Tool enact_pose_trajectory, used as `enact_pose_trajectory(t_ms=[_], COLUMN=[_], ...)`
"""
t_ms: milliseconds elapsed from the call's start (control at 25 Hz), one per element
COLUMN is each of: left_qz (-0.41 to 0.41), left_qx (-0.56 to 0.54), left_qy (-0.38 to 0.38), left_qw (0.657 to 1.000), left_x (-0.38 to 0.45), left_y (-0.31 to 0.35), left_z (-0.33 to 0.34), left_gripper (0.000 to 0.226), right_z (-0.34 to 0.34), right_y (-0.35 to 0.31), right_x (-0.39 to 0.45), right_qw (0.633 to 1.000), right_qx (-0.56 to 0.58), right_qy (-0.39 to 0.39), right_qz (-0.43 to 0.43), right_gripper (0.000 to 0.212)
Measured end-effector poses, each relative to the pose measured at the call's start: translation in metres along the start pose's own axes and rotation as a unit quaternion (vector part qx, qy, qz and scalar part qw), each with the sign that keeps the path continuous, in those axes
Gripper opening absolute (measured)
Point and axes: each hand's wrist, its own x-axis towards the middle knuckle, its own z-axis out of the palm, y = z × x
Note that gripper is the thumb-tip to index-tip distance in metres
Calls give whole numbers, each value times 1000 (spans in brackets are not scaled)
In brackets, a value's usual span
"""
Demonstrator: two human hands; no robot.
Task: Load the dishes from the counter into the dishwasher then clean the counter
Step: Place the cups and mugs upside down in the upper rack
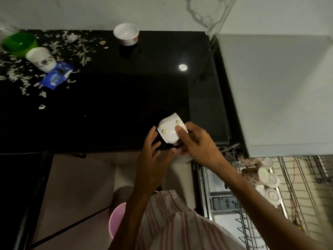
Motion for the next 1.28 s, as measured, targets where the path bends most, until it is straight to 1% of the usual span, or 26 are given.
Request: enact_pose_trajectory(t_ms=[80,120,200,320,480,640,840,960,1080,1280], left_qz=[8,15,26,26,34,26,5,-2,-7,-5], left_qx=[-29,-28,-16,11,55,59,66,81,115,184], left_qy=[-74,-98,-135,-189,-232,-266,-286,-297,-304,-305], left_qw=[997,995,990,981,971,962,956,951,946,934], left_x=[-18,-27,-39,-51,-63,-74,-93,-104,-117,-129], left_y=[4,6,11,20,27,31,30,26,20,-3], left_z=[19,26,36,58,96,132,174,199,224,264], left_gripper=[79,76,72,71,64,61,65,56,64,67], right_z=[-18,-23,-31,-43,-66,-85,-102,-112,-122,-127], right_y=[10,16,24,35,46,63,85,99,116,148], right_x=[-45,-64,-94,-131,-163,-184,-217,-238,-260,-289], right_qw=[998,996,991,974,947,941,937,927,916,905], right_qx=[58,82,124,196,271,269,244,249,244,144], right_qy=[17,25,40,81,128,173,232,262,298,369], right_qz=[19,27,42,73,117,115,99,101,110,153], right_gripper=[25,27,30,34,36,43,38,35,35,41])
